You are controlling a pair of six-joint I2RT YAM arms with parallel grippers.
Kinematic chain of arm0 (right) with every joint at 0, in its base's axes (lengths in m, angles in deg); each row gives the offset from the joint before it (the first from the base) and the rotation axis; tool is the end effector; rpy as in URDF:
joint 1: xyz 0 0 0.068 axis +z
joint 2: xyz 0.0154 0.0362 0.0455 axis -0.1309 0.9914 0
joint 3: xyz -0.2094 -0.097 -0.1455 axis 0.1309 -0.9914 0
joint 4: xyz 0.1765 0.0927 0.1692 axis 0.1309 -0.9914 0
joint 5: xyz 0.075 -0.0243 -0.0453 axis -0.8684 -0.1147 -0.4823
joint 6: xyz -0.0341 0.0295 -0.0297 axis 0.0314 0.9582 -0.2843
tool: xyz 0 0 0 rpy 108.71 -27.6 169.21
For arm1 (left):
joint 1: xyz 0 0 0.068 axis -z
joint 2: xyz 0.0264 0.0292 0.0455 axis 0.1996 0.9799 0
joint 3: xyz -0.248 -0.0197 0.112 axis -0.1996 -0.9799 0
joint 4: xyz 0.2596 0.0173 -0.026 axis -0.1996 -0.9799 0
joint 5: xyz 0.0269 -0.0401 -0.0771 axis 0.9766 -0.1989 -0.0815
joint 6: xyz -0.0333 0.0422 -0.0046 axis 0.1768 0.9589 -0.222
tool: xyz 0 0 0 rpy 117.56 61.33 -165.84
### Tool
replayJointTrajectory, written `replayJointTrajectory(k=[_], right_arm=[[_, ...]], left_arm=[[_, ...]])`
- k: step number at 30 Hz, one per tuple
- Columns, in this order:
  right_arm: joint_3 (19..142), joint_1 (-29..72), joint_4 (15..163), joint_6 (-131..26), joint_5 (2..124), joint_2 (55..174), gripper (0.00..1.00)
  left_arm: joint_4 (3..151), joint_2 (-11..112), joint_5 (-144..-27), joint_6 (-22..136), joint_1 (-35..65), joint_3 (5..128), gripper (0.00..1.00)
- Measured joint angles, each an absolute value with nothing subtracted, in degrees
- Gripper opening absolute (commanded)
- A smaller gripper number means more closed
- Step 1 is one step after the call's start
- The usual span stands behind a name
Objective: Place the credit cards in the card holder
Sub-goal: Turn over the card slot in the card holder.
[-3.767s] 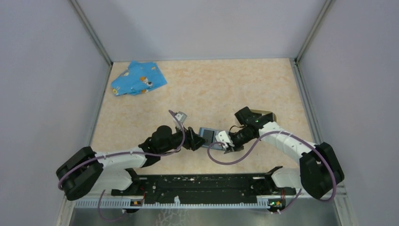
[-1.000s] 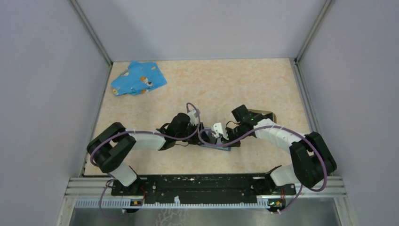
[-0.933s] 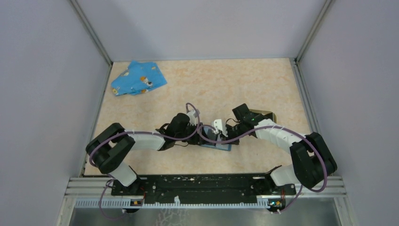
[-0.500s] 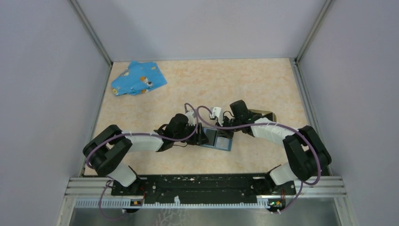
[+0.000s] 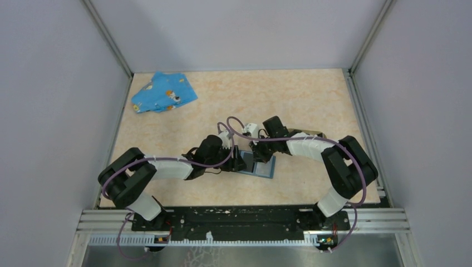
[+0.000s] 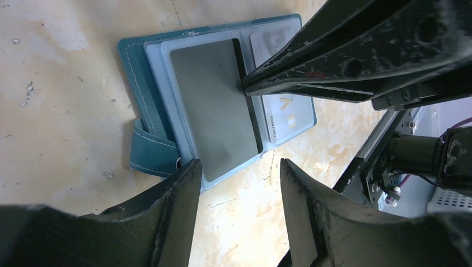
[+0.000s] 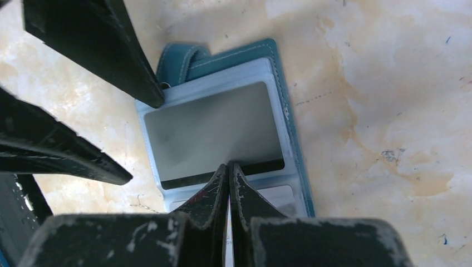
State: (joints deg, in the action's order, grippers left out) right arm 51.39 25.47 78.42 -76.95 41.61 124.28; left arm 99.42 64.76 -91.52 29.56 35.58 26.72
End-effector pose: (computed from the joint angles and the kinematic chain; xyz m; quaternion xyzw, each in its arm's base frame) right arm 0.2420 0.1780 0.1617 -0.4645 0.8023 0.2784 0.2512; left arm 0.1921 -0.2197 0.1428 0.1181 0.8671 -0.4030 0.2678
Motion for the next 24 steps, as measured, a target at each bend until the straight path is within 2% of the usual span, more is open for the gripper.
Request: replayJointTrajectory(k=[24], right_arm=[[53.8,25.7,74.5,-77.0,45.4,127.1,0.0]], left_arm=[[98.0,63.6,-90.8,30.2,34.1,26.7,0.65]])
